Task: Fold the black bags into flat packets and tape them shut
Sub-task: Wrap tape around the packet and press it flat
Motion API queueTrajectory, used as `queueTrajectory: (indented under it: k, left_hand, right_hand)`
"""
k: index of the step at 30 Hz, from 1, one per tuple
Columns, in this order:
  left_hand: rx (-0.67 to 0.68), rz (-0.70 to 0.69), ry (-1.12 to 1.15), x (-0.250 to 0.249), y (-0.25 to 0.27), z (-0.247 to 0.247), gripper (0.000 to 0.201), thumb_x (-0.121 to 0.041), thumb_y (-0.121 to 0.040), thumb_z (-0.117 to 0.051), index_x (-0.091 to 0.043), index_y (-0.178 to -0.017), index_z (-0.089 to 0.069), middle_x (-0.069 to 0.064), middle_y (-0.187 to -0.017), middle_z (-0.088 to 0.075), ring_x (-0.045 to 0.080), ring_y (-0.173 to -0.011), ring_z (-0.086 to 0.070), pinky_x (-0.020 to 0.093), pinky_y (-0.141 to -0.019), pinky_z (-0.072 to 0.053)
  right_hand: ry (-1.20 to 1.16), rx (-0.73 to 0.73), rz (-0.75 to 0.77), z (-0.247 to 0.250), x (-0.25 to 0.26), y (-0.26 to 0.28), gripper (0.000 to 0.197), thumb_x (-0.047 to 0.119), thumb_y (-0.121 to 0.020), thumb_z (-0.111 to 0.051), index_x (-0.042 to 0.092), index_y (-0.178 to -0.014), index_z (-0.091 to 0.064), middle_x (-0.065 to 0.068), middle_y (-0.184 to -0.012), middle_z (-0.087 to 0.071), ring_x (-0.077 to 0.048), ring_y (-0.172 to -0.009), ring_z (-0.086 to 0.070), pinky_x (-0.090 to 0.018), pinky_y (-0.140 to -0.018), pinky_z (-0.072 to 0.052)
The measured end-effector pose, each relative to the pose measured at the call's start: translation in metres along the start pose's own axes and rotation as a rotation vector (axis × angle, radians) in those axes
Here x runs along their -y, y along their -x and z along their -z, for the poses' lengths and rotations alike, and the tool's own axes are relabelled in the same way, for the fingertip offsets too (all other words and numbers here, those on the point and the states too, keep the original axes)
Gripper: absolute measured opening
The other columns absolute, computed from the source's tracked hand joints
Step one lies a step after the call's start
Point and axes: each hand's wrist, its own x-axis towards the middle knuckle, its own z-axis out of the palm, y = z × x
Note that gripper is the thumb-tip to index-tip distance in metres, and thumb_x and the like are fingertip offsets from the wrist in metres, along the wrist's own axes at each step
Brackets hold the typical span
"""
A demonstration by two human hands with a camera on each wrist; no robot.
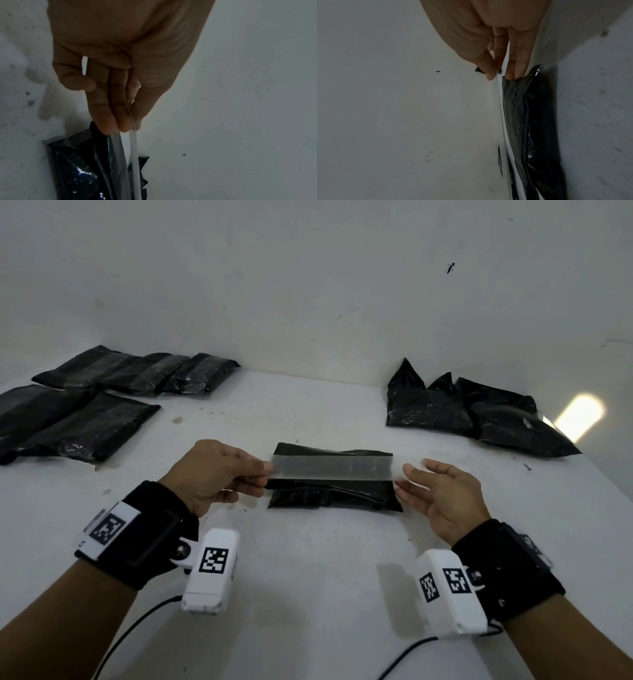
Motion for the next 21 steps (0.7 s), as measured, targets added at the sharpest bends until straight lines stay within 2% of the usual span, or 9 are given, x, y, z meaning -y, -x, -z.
queueTrajectory:
  k: [4,7,10,13,15,16,17,19,21]
  left_hand:
    - [-0.027,-0.007,-0.003,0.001,-0.004,0.001,0.012,-0.020,-0.076,-0.081,-0.014,-0.067,-0.077,0.010,-0.076,-0.074,0.015,-0.063,-0.070,0.026,-0.059,-0.042]
    - [-0.057,0.014,0.005,0.001,-0.006,0.004,0.013,-0.020,-0.075,-0.081,-0.010,-0.076,-0.074,0.008,-0.073,-0.073,0.014,-0.060,-0.068,0.026,-0.059,-0.041]
    - [-0.062,0.040,0.002,0.001,-0.007,0.006,0.014,-0.021,-0.075,-0.081,-0.016,-0.065,-0.074,0.004,-0.071,-0.071,0.013,-0.061,-0.063,0.027,-0.058,-0.039]
    - [-0.078,0.067,0.004,-0.001,-0.010,0.009,0.022,-0.019,-0.076,-0.081,-0.018,-0.056,-0.070,-0.001,-0.070,-0.065,0.013,-0.065,-0.058,0.028,-0.057,-0.040]
    - [-0.070,0.097,0.019,-0.004,-0.012,0.009,0.010,-0.019,-0.079,-0.078,-0.015,-0.072,-0.073,-0.001,-0.076,-0.064,0.015,-0.073,-0.058,0.030,-0.060,-0.043]
    - [-0.063,0.110,0.027,-0.005,-0.013,0.008,0.010,-0.019,-0.081,-0.076,-0.011,-0.086,-0.073,0.000,-0.082,-0.065,0.017,-0.078,-0.058,0.031,-0.063,-0.046]
    - [-0.053,0.129,0.043,-0.006,-0.015,0.008,0.018,-0.018,-0.083,-0.073,-0.007,-0.097,-0.072,0.003,-0.087,-0.066,0.018,-0.083,-0.059,0.033,-0.067,-0.049]
    - [-0.038,0.169,0.084,-0.008,-0.017,0.005,0.023,-0.016,-0.085,-0.070,-0.006,-0.106,-0.068,0.009,-0.094,-0.067,0.021,-0.088,-0.060,0.038,-0.077,-0.052]
    - [-0.020,0.195,0.101,-0.007,-0.018,0.002,0.022,-0.014,-0.086,-0.069,-0.006,-0.106,-0.065,0.011,-0.091,-0.068,0.024,-0.086,-0.063,0.041,-0.082,-0.053]
  right_hand:
    - [0.045,0.002,0.036,0.004,-0.002,0.006,0.045,-0.004,-0.081,-0.074,0.006,-0.121,-0.055,-0.017,-0.089,-0.071,-0.026,-0.078,-0.070,-0.037,-0.076,-0.061]
    - [0.060,0.009,0.031,0.004,-0.006,0.013,0.042,-0.005,-0.080,-0.074,0.007,-0.116,-0.057,-0.018,-0.091,-0.072,-0.023,-0.072,-0.072,-0.035,-0.071,-0.062]
    - [0.079,0.013,0.032,0.003,-0.007,0.015,0.040,-0.005,-0.080,-0.074,0.007,-0.113,-0.058,-0.016,-0.088,-0.074,-0.021,-0.068,-0.073,-0.033,-0.067,-0.062]
    - [0.131,0.014,0.047,0.001,-0.004,0.014,0.042,-0.002,-0.080,-0.076,0.008,-0.116,-0.058,-0.010,-0.078,-0.075,-0.020,-0.069,-0.073,-0.039,-0.082,-0.059]
    - [0.164,0.024,0.045,0.000,-0.001,0.013,0.045,0.001,-0.079,-0.078,0.009,-0.118,-0.058,-0.008,-0.079,-0.075,-0.022,-0.074,-0.073,-0.039,-0.084,-0.057]
    - [0.176,0.029,0.041,0.000,0.000,0.014,0.045,0.002,-0.079,-0.079,0.010,-0.118,-0.058,-0.006,-0.077,-0.075,-0.022,-0.073,-0.073,-0.038,-0.081,-0.056]
    - [0.184,0.031,0.037,0.000,0.001,0.014,0.044,0.003,-0.079,-0.079,0.011,-0.118,-0.058,-0.004,-0.075,-0.075,-0.020,-0.071,-0.073,-0.037,-0.078,-0.055]
    - [0.187,0.029,0.030,-0.001,0.002,0.013,0.044,0.003,-0.080,-0.078,0.012,-0.117,-0.058,-0.001,-0.070,-0.074,-0.017,-0.066,-0.072,-0.037,-0.077,-0.053]
    - [0.177,0.022,0.027,0.000,0.002,0.013,0.043,0.002,-0.080,-0.078,0.012,-0.117,-0.058,0.000,-0.069,-0.074,-0.017,-0.065,-0.072,-0.038,-0.078,-0.052]
